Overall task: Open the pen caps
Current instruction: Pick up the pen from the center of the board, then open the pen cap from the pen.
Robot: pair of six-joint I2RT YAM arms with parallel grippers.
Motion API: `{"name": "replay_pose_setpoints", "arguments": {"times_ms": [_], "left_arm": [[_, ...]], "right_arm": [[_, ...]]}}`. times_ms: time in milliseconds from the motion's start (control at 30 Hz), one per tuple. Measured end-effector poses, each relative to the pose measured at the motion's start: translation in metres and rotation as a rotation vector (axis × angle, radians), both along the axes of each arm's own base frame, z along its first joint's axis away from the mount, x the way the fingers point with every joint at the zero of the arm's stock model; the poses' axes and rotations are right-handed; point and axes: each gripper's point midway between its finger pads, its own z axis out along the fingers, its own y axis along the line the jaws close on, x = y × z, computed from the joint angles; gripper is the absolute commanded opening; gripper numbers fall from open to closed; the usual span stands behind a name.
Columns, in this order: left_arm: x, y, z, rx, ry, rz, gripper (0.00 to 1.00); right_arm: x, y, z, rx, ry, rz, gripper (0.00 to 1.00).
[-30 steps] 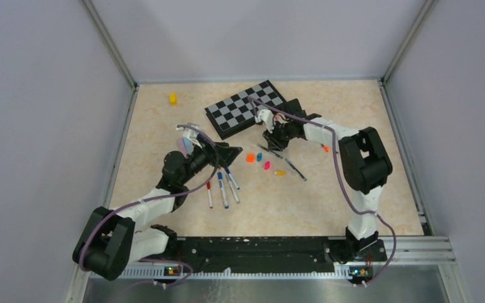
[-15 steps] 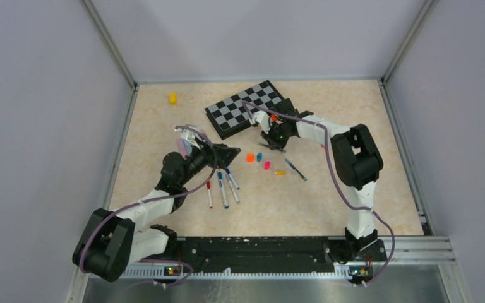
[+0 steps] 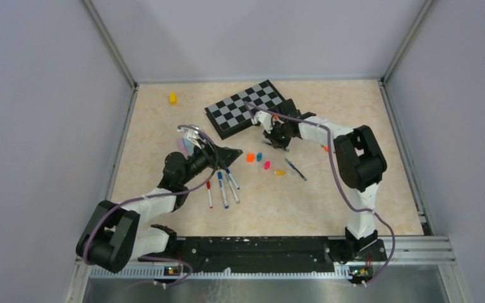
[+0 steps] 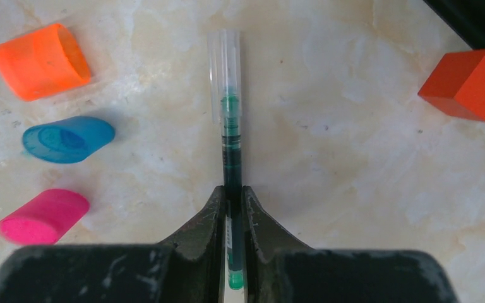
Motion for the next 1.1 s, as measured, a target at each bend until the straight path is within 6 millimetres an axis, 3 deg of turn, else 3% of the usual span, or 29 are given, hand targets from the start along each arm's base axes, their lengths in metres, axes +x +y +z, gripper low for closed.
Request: {"name": "replay_pose_setpoints", "arguments": {"times_ms": [167, 333, 467, 633, 733, 833, 1100], "left_arm": [[0.0, -0.009, -0.017, -0.047, 0.105, -0.046, 0.99], [0.003, -0.016, -0.027, -0.088, 0.186, -0.074, 0.99], [0.012, -0.03, -0.018, -0.118, 0.19, -0.091, 0.99], [0.022, -0.054, 0.001, -0.143, 0.155, -0.115, 0.98], [0.028, -0.064, 0.008, -0.145, 0.142, -0.104, 0.91], [0.034, -0.069, 0.013, -0.141, 0.123, -0.075, 0.8], [0.049, -0.074, 0.014, -0.099, 0.115, 0.003, 0.64]], "right_arm": [[-0.012, -0.003, 0.026, 0.098, 0.004, -0.032, 0.0], [-0.028, -0.006, 0.084, 0.301, -0.033, -0.043, 0.0], [-0.052, -0.004, 0.119, 0.467, -0.029, -0.014, 0.0], [-0.085, 0.006, 0.129, 0.6, 0.052, 0.034, 0.0], [-0.096, 0.011, 0.128, 0.641, 0.107, 0.05, 0.0], [-0.1, 0.015, 0.132, 0.674, 0.132, 0.065, 0.0], [-0.105, 0.02, 0.142, 0.72, 0.146, 0.089, 0.0]]}}
